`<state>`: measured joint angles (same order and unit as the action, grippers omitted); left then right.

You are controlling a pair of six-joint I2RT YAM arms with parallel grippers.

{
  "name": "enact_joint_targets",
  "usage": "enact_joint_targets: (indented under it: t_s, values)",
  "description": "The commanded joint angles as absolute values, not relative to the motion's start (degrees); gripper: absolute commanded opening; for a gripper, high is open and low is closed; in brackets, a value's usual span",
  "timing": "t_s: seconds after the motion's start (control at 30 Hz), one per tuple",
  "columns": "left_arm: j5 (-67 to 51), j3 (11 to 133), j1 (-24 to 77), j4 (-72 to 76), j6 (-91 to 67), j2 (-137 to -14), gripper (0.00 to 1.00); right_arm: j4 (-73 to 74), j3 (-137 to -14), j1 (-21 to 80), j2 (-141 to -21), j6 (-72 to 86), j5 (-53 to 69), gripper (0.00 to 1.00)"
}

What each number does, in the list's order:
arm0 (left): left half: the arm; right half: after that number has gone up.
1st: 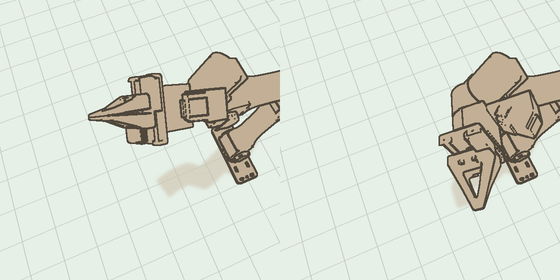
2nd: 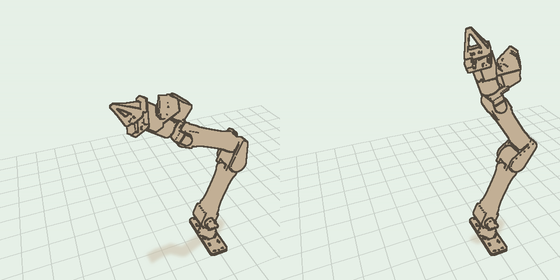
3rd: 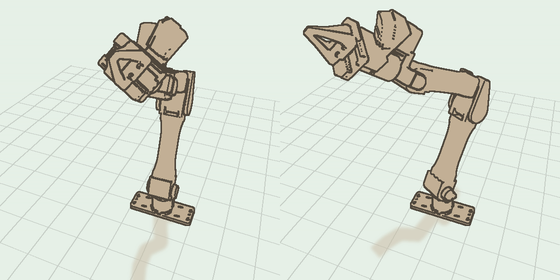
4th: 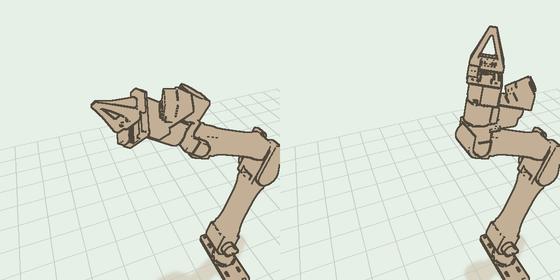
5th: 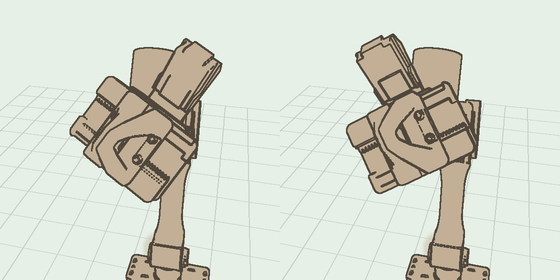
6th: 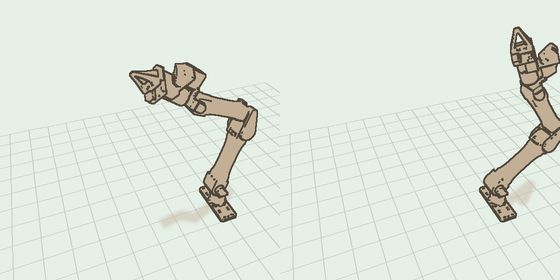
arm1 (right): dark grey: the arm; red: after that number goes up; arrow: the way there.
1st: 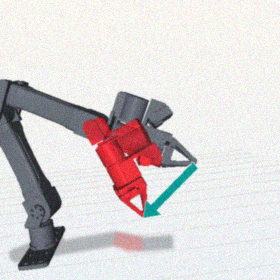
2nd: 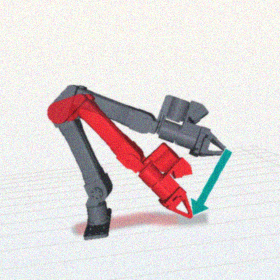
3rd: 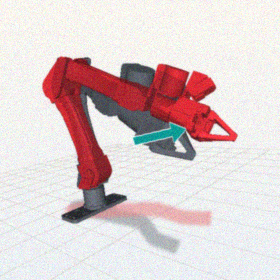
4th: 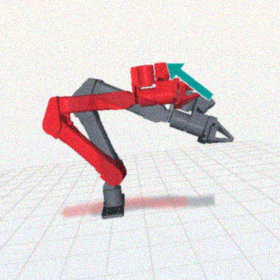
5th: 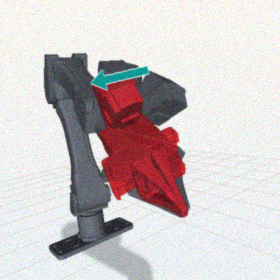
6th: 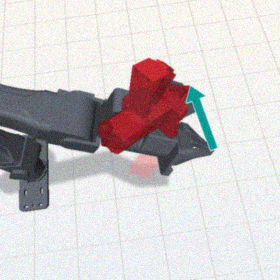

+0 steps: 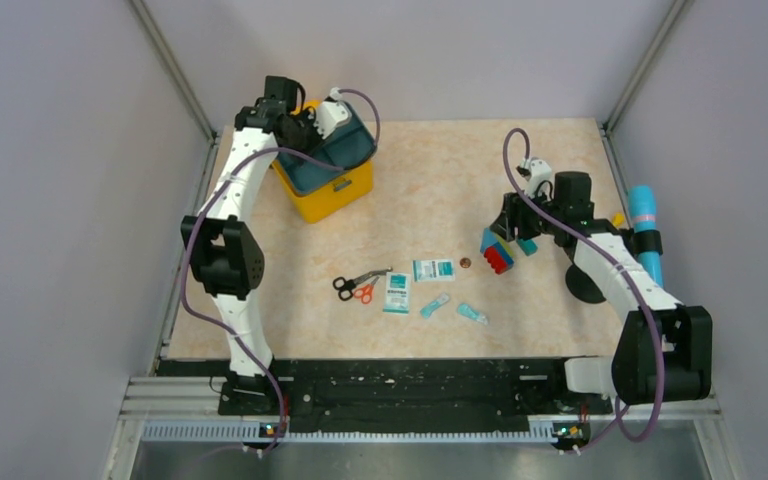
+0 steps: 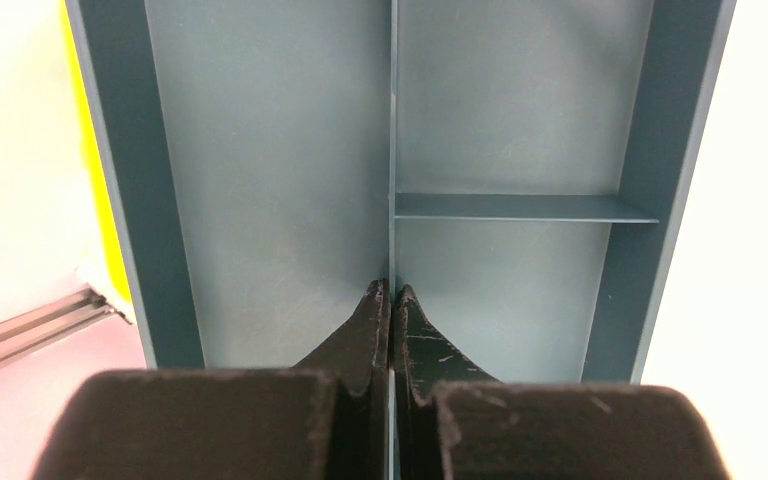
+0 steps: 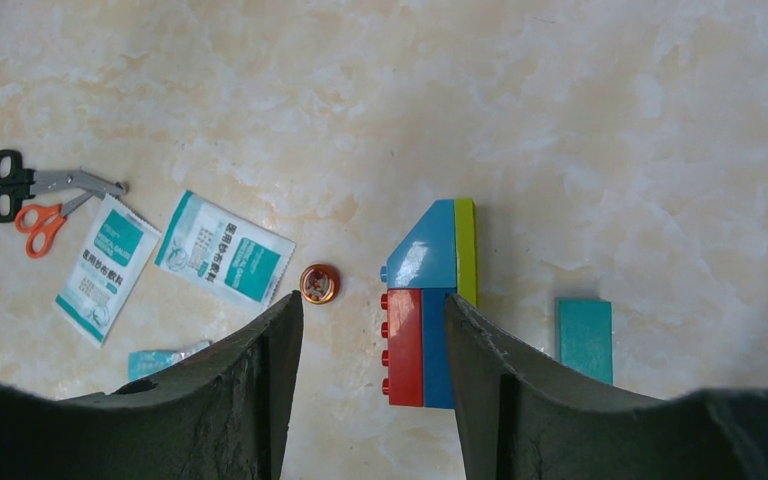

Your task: Organize the medicine kit

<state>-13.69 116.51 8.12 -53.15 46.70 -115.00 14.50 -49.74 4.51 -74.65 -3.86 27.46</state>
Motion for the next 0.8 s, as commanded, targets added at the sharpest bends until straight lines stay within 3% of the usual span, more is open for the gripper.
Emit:
enact_joint_targets:
  t_s: [0.0,0.43,0.77]
  values:
    - [-12.43,119.87,7.53,-51.83,47.46,-114.94,0.0,12.35,-49.4,4.76,-74.56,-3.71,27.52,0.54]
    - [-12.63,121.74,5.73,-51.04,45.52,-121.3,0.0,13.22,-49.57,4.82,-75.45,-3.75,28.21,0.55]
    - [-19.59,122.12,4.53,-57.94,45.61,-123.31,0.0,13.52,-49.18,4.83,-76.18,-4.21,28.1,0.55]
